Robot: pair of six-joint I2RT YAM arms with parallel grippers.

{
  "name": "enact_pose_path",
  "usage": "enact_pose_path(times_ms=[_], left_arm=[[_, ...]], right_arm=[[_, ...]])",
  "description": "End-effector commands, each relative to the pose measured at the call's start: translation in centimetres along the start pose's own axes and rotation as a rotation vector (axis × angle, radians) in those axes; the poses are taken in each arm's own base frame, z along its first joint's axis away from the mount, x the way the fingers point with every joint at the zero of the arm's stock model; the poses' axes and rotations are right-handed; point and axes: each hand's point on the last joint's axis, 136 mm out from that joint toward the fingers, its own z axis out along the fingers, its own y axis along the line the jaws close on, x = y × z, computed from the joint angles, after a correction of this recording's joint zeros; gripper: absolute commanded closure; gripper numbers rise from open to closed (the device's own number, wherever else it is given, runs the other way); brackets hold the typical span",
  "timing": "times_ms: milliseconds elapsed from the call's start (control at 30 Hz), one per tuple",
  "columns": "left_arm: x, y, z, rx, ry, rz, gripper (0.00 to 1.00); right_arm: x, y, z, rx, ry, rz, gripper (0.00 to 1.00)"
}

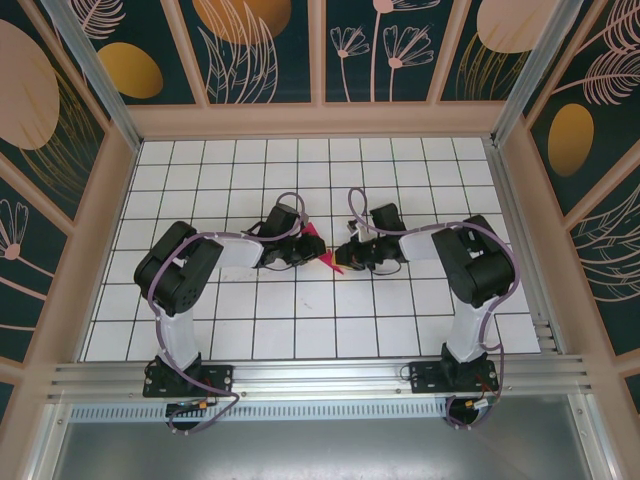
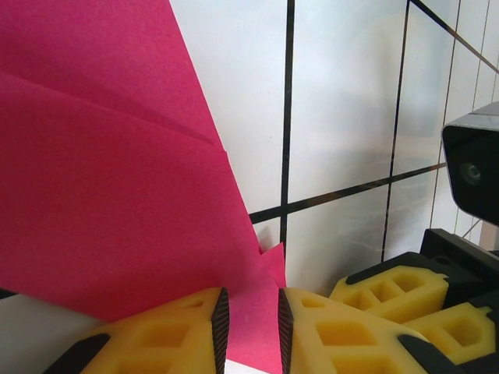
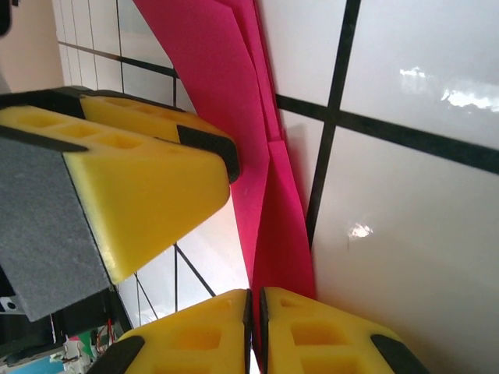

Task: Fold a paper plane with a square sheet of paper (pick it up from the middle)
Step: Fold the wing for the fifth time at the center of the table.

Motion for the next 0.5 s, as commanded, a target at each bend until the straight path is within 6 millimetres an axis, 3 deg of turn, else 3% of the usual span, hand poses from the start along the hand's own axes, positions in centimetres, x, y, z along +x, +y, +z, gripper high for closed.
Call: enact_pose_path(times_ms=[0,300,467], left_arm=[[0.6,5.2,0.6,-0.181,-0.002,-0.037,0.72],[0.5,5.3,0.6,-0.194,-0.003,-0.035,0.72],[0.4,5.5,0.5,-0.205,-0.004,-0.036,0.72]], right_arm=[[1.1,-0.5,-0.4,0.020,0.023,-0.008,0.87],[2.4,-3.0,0.3,0.075,0.057,0.042,0.96],[1.8,-2.2,-0.2,0.071,0.037,0.020,0.92]])
